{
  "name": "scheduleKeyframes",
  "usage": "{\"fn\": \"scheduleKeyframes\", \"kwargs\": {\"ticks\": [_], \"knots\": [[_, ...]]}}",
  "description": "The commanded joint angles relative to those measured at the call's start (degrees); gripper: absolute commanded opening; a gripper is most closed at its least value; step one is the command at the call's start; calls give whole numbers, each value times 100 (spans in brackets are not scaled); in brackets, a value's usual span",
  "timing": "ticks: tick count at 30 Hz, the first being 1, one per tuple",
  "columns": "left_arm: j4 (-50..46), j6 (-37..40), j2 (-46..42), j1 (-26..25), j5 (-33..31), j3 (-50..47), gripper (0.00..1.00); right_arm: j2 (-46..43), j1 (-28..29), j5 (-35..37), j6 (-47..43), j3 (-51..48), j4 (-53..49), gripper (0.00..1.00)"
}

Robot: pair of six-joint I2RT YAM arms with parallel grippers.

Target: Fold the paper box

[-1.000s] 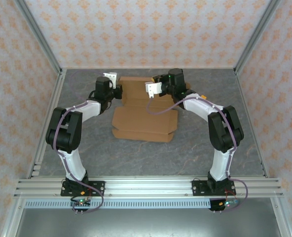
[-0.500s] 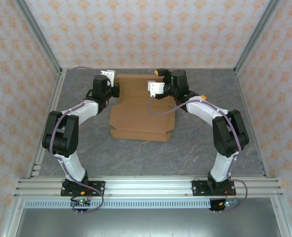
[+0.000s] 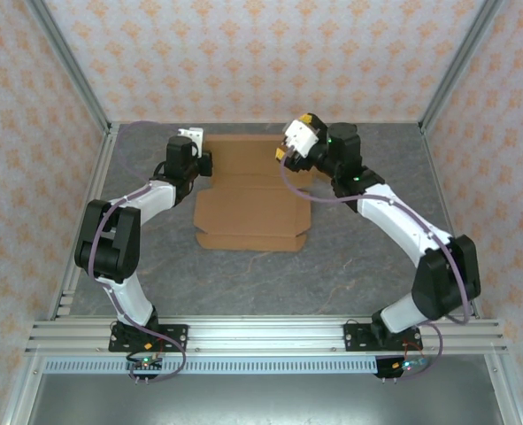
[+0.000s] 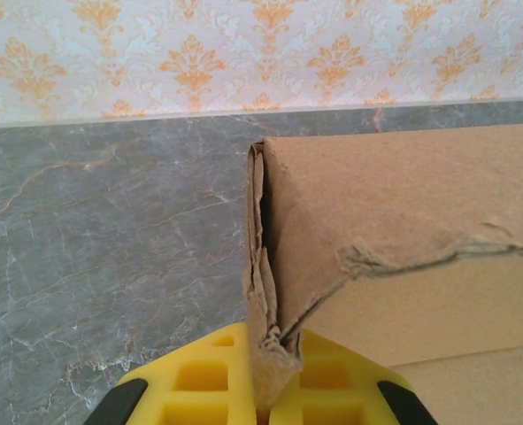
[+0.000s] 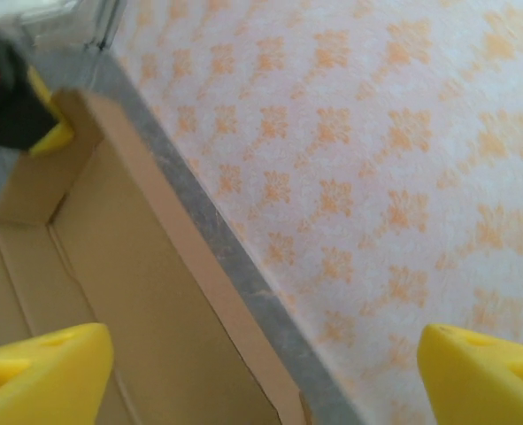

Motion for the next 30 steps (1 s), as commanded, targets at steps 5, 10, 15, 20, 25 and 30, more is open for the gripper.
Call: {"fn": "scheduleKeyframes", "kwargs": {"ticks": [5,10,15,20,25,30], "knots": [[121,57,-241,10,-198,-36,0,564,-11,1075,4627,1866,-2836,86],[161,40,-247,-3,-247,-84,0,1093,-31,996,5683,2674,-3688,84],[153,51,-285,-5,-283,-83,0,1874,-121,1141,6109,3706,-4574,81],[158,52,-309,-15,-302,-102,0,2459,-311,1049,6230,4375,-5070,76],[196,32,-304,-29,-351,-119,0,2689,-371,736,6281,4360,-4963,76],[179,26,-303,-38,-351,-114,0,2946,-420,381,6311,4462,-4957,72]]}}
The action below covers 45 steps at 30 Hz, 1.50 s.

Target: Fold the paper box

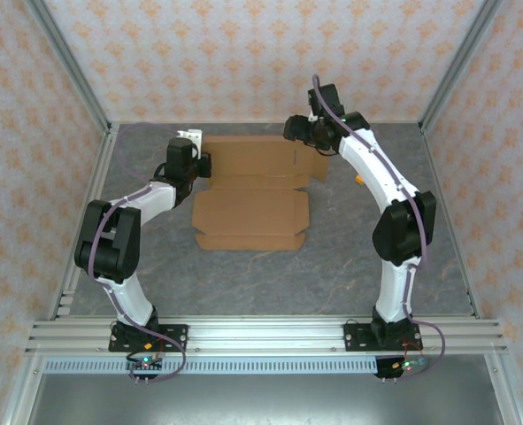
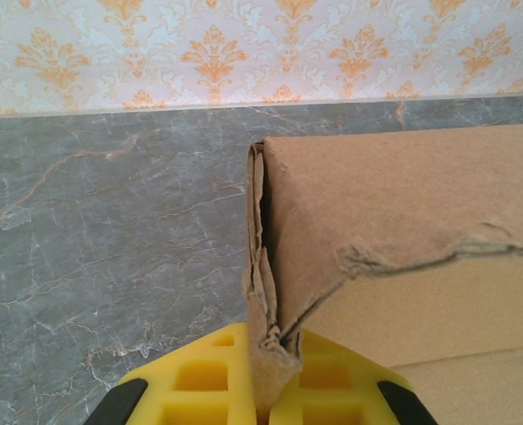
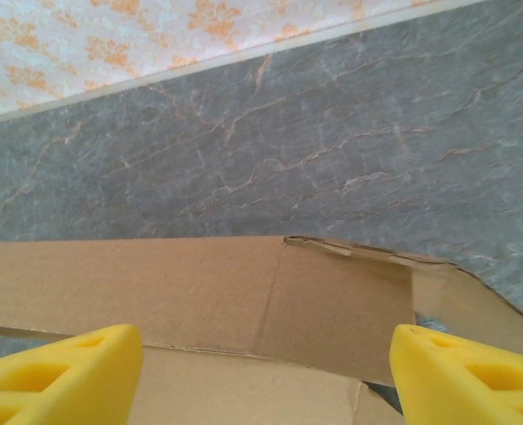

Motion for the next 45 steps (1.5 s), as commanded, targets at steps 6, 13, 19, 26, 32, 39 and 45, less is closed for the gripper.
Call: {"fn": "scheduleKeyframes", "kwargs": {"ticks": [6,13,19,26,32,39,45], "knots": [[179,19,-293,-28,-128,-54,0,256,-75,-493,186,176,-38,66],[166,4,-269,-45,-116,-38,0,227,-110,-850,457,-61,285,59],[192,-4,-247,-67,-108,-34,0,213,-125,-1109,1049,-391,863,49],[191,-5,-245,-93,-95,-26,0,161,-129,-1185,1557,-805,1494,40],[185,-4,-236,-94,-109,-38,0,74,-132,-1088,1771,-1066,1810,34],[192,-13,-261,-94,-308,-81,0,-349,-208,-641,1352,-1276,1614,51],[183,-82,-260,-85,-406,-82,0,-1226,-272,-229,797,-1828,1629,77]]}}
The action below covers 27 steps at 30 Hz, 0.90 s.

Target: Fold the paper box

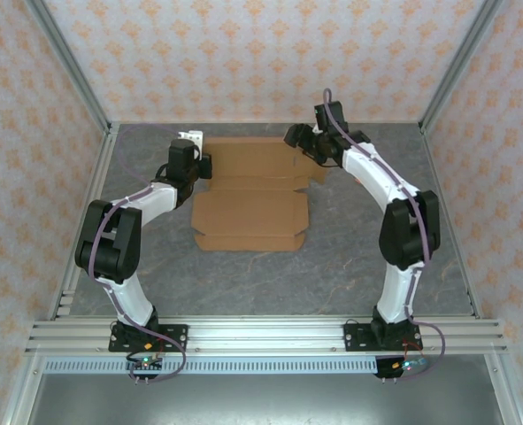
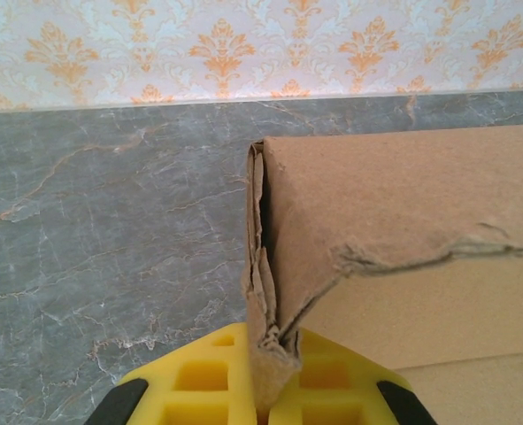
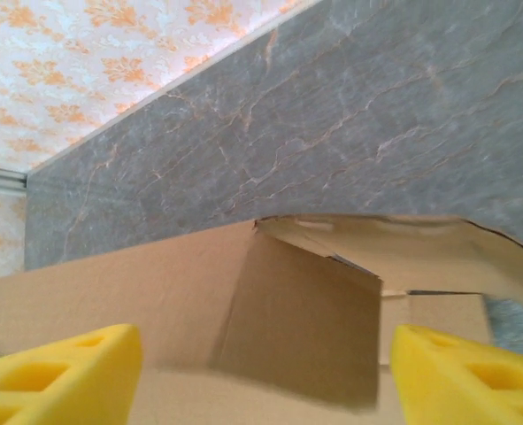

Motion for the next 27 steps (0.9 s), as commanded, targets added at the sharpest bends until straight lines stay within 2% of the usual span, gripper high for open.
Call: {"fn": "scheduleKeyframes", "kwargs": {"ticks": [1,6,11,17,22,27], "knots": [[186,-82,-261,-19,-210,-32,0,-820,-37,442,-464,-225,39,78],[157,-86,-287,-19,-215,-27,0,-1570,-31,431,-648,-1189,318,81],[165,-145,-283,-14,-136,-9,0,-1893,126,389,-515,-2650,1297,80],[148,-148,-281,-16,-100,-17,0,-1369,337,829,-316,-3334,2422,78],[128,-156,-297,-14,-59,-1,0,-784,360,1266,-266,-3302,2875,73],[122,-162,-281,-19,-39,13,0,-238,343,1390,-166,-3098,3048,70]]}}
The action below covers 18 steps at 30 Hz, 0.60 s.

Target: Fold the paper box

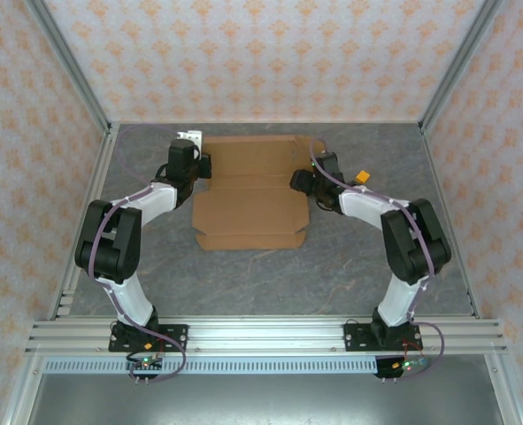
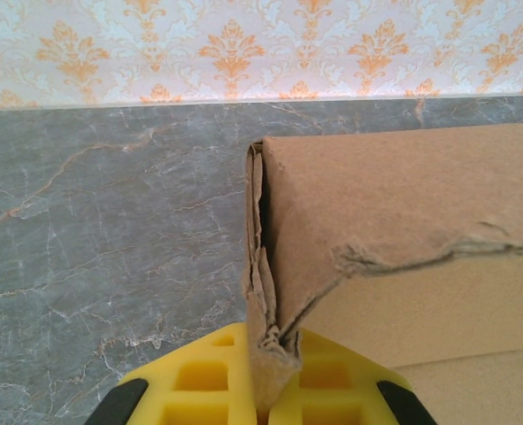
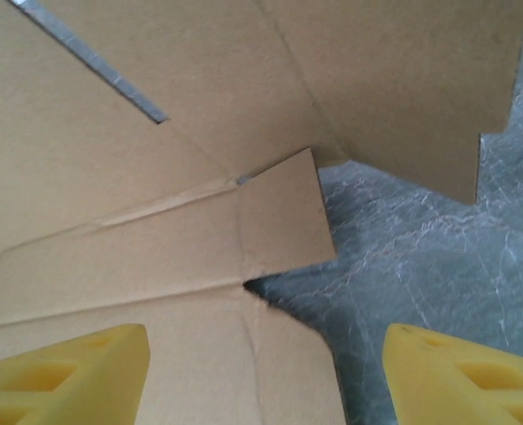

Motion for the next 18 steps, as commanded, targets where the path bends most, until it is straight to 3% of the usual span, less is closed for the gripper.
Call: {"fn": "scheduleKeyframes", "kwargs": {"ticks": [1,12,18], "knots": [[126,-99,-279,-20,59,10,0,304,-14,350,140,225,471,69],[142,-106,-249,-19,123,18,0,1083,-52,326,256,607,893,66],[122,-97,-226,-16,150,45,0,1284,-65,161,12,846,1024,54]]}}
